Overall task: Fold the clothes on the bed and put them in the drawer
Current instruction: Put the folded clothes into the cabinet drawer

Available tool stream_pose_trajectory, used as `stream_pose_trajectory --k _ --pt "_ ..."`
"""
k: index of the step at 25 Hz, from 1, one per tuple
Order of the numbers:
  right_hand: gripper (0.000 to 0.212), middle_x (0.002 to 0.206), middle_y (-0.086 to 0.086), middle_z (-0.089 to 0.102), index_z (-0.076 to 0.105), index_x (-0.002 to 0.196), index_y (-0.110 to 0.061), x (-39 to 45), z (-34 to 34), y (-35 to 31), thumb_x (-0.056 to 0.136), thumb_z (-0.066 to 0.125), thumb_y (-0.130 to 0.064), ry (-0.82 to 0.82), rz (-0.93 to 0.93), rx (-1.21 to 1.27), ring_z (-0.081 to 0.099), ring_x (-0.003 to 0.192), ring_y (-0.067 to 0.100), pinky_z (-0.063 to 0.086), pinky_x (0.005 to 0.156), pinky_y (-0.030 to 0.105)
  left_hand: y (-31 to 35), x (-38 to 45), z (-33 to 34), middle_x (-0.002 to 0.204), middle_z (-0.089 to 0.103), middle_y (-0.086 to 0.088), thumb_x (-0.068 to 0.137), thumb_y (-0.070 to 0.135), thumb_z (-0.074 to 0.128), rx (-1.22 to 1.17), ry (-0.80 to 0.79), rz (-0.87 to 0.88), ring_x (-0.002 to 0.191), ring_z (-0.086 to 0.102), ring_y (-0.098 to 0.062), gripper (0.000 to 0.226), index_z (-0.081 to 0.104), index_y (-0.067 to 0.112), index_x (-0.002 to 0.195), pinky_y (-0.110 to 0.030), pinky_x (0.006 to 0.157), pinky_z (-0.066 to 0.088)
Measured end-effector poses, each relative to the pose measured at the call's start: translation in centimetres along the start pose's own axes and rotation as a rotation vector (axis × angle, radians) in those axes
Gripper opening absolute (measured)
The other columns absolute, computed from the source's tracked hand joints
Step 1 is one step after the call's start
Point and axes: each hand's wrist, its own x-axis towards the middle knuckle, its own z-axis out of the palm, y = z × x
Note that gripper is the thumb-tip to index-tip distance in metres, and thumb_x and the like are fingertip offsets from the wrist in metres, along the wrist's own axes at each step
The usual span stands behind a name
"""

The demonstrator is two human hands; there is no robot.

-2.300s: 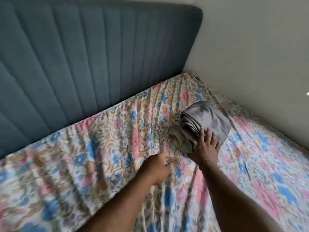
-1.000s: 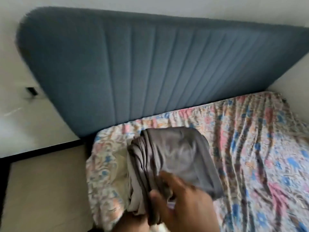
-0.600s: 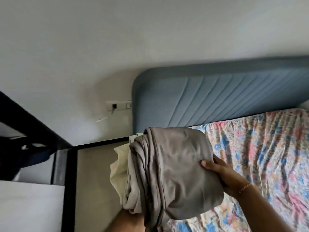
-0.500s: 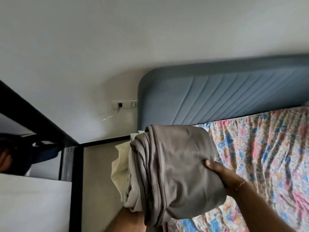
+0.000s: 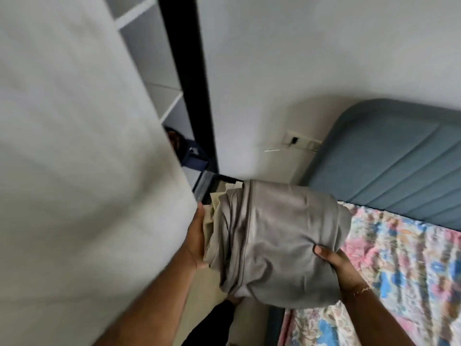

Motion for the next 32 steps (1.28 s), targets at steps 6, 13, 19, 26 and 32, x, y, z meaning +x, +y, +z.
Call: stream_pose_trajectory --k 6,13,19,26,32 --pt "0.039 0.1 0.008 0.079 0.067 0.117 -0.008 -6.1 9.6 4.1 0.08 0.08 -0.004 -0.222 0.01 -0.194 0.077 0.081 0.018 0.059 0.06 0.023 -5.3 -14.4 -11.9 0.15 0.058 -0.012 0.066 0.059 0.093 0.226 0.069 0.117 0.138 0.056 -0.033 0.109 0.042 0.022 0.155 -0.054 0.116 0.043" --pt "0.075 0.1 0.01 0.074 0.063 0.119 -0.002 -14.6 20.1 11.6 0.054 0.092 -0.023 -0.518 0.134 -0.526 0.076 0.074 0.016 0.058 0.054 0.023 -17.9 -30.4 -20.5 0.139 0.064 0.004 0.057 0.041 0.1 0.112 0.573 0.284 0.124 0.066 -0.014 0.112 0.04 0.029 0.151 -0.044 0.108 0.054" --pt "0.088 0.1 0.015 0.079 0.067 0.115 -0.005 -24.4 25.6 22.3 0.039 0.094 -0.038 -0.7 0.218 -0.745 0.075 0.091 0.034 0.058 0.074 0.042 -30.1 -45.3 -25.5 0.133 0.065 0.003 0.056 0.044 0.092 -0.092 0.809 0.365 0.119 0.066 -0.016 0.098 0.046 0.032 0.142 -0.036 0.101 0.056" --pt "0.077 0.098 0.013 0.079 0.066 0.119 0.002 -41.4 30.0 38.4 0.055 0.094 -0.032 -0.889 0.286 -0.753 0.077 0.084 0.027 0.06 0.066 0.034 -43.4 -66.6 -31.6 0.13 0.071 0.005 0.066 0.038 0.091 -0.156 1.02 0.463 0.118 0.068 -0.014 0.082 0.053 0.031 0.139 -0.04 0.105 0.055" --pt "0.078 0.11 0.019 0.076 0.066 0.124 0.003 -51.7 34.1 51.4 0.058 0.093 -0.028 -1.063 0.454 -0.795 0.074 0.102 0.037 0.054 0.098 0.052 -52.7 -80.9 -35.7 0.133 0.068 0.006 0.066 0.038 0.091 -0.261 1.241 0.411 0.122 0.065 -0.016 0.089 0.05 0.03 0.145 -0.039 0.107 0.052"
